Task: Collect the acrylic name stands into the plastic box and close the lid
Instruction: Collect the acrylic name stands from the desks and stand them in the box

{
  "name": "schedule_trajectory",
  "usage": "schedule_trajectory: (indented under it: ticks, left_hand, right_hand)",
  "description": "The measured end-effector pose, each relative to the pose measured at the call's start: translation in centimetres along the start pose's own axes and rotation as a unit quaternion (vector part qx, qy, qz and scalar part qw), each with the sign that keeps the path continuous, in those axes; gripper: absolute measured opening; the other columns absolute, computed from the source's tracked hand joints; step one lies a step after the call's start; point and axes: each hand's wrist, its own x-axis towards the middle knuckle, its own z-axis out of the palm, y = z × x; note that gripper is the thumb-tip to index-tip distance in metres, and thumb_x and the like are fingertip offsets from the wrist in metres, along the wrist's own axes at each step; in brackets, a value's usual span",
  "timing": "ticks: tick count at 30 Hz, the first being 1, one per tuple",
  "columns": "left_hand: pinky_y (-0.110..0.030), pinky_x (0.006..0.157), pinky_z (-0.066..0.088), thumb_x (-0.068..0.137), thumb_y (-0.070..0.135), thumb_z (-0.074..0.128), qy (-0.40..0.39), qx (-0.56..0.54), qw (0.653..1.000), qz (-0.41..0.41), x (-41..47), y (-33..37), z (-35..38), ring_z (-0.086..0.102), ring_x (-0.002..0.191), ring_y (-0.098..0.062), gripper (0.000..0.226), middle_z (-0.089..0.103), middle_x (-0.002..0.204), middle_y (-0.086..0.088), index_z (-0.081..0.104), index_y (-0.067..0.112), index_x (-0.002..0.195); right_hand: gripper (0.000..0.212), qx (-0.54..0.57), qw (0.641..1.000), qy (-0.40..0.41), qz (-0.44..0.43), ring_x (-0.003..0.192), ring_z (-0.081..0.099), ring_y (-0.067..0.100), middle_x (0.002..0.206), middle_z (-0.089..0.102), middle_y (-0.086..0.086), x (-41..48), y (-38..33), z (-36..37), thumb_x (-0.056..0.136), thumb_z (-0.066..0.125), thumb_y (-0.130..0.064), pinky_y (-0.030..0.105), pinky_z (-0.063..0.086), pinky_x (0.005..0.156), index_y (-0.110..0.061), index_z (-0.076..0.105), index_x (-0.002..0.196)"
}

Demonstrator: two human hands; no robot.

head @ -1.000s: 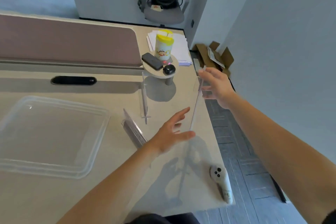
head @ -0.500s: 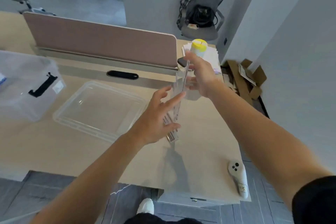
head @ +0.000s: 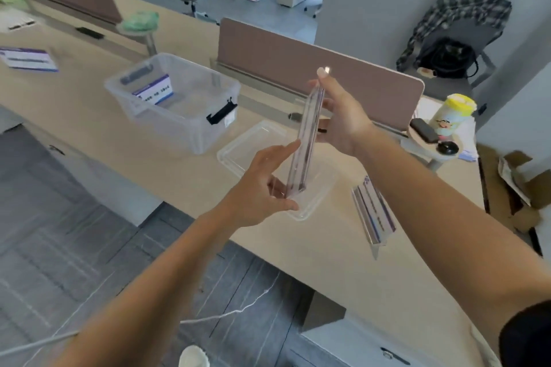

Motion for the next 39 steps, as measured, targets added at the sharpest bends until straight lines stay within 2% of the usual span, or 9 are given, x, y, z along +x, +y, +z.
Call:
schedule_trajectory:
  ticks: [3,7,18,22,25,30,34,37,39]
  left_hand:
    - [-0.038,0.084,0.058,0.068,0.006,0.087,0.007,-0.009,1.000,-0.016,-1.7,-1.2,-5.5,0.063,0.076,-0.016,0.107,0.028,0.143,0.016,0.030,0.061,0.140]
    - [-0.039,0.080,0.060,0.065,0.005,0.088,0.007,-0.013,0.999,-0.035,-4.0,-2.2,-12.2,0.064,0.070,-0.006,0.112,0.043,0.130,0.023,0.027,0.066,0.137]
    - [-0.040,0.079,0.060,0.062,0.004,0.090,0.061,-0.038,0.996,-0.061,-3.7,-6.5,-23.0,0.065,0.068,-0.006,0.108,0.054,0.127,0.017,0.035,0.049,0.144]
    - [-0.041,0.080,0.060,0.065,0.005,0.088,0.062,-0.014,0.995,-0.078,-1.4,-7.9,-26.1,0.066,0.069,-0.005,0.103,0.054,0.123,0.019,0.035,0.046,0.144]
    - [-0.040,0.079,0.060,0.067,0.009,0.088,0.055,0.025,0.994,-0.088,2.0,-8.7,-28.8,0.067,0.073,-0.007,0.102,0.053,0.126,0.013,0.034,0.044,0.145]
    - [-0.038,0.076,0.061,0.067,0.010,0.088,0.043,0.097,0.988,-0.110,8.2,-10.8,-33.2,0.071,0.081,-0.013,0.103,0.052,0.129,0.006,0.032,0.040,0.148]
    - [-0.039,0.076,0.061,0.066,0.010,0.089,0.031,0.122,0.983,-0.131,12.3,-12.9,-36.3,0.071,0.082,-0.015,0.104,0.053,0.123,0.007,0.032,0.034,0.148]
    - [-0.038,0.076,0.061,0.065,0.010,0.090,0.014,0.126,0.982,-0.142,14.7,-14.7,-38.3,0.071,0.081,-0.013,0.105,0.053,0.120,0.009,0.032,0.035,0.149]
    - [-0.037,0.077,0.061,0.065,0.012,0.090,0.000,0.121,0.983,-0.138,16.2,-16.1,-39.9,0.070,0.079,-0.012,0.104,0.052,0.121,0.009,0.033,0.036,0.148]
  right_hand:
    - [0.066,-0.018,1.000,-0.017,-0.007,0.116,0.057,0.040,0.133,0.052,-0.001,1.4,-0.8,6.2,0.067,0.067,-0.074,0.060,0.050,0.095,-0.036,0.065,0.121]
    - [0.052,-0.047,0.997,-0.048,-0.025,0.110,0.060,0.036,0.124,0.057,-0.001,3.2,-1.6,14.1,0.084,0.058,-0.066,0.059,0.048,0.097,-0.031,0.064,0.123]
    - [0.048,-0.062,0.995,-0.065,-0.041,0.105,0.060,0.028,0.121,0.059,-0.001,9.0,-3.0,25.4,0.091,0.050,-0.062,0.043,0.051,0.084,-0.028,0.061,0.123]
    - [0.064,-0.043,0.989,-0.135,-0.043,0.116,0.055,0.023,0.139,0.050,-0.002,14.0,-2.3,26.1,0.081,0.053,-0.065,0.045,0.051,0.089,-0.032,0.051,0.136]
    - [0.087,-0.014,0.980,-0.194,-0.052,0.127,0.052,0.029,0.150,0.042,0.000,19.0,-2.0,25.8,0.071,0.071,-0.067,0.049,0.054,0.090,-0.036,0.040,0.146]
    - [0.107,0.033,0.975,-0.212,-0.062,0.127,0.052,0.032,0.137,0.052,0.005,27.1,-2.5,26.2,0.053,0.082,-0.070,0.043,0.056,0.086,-0.032,0.040,0.144]
    - [0.089,0.041,0.974,-0.221,-0.041,0.125,0.055,0.034,0.137,0.053,0.003,32.8,-2.0,26.4,0.064,0.078,-0.066,0.053,0.055,0.089,-0.041,0.042,0.141]
    - [0.067,0.039,0.972,-0.231,-0.015,0.119,0.058,0.033,0.147,0.043,-0.001,35.9,-2.0,26.8,0.081,0.060,-0.060,0.048,0.058,0.082,-0.049,0.035,0.142]
    - [0.069,0.056,0.973,-0.223,0.006,0.114,0.061,0.029,0.149,0.041,-0.002,38.0,-1.8,27.3,0.082,0.055,-0.060,0.047,0.059,0.078,-0.047,0.033,0.145]
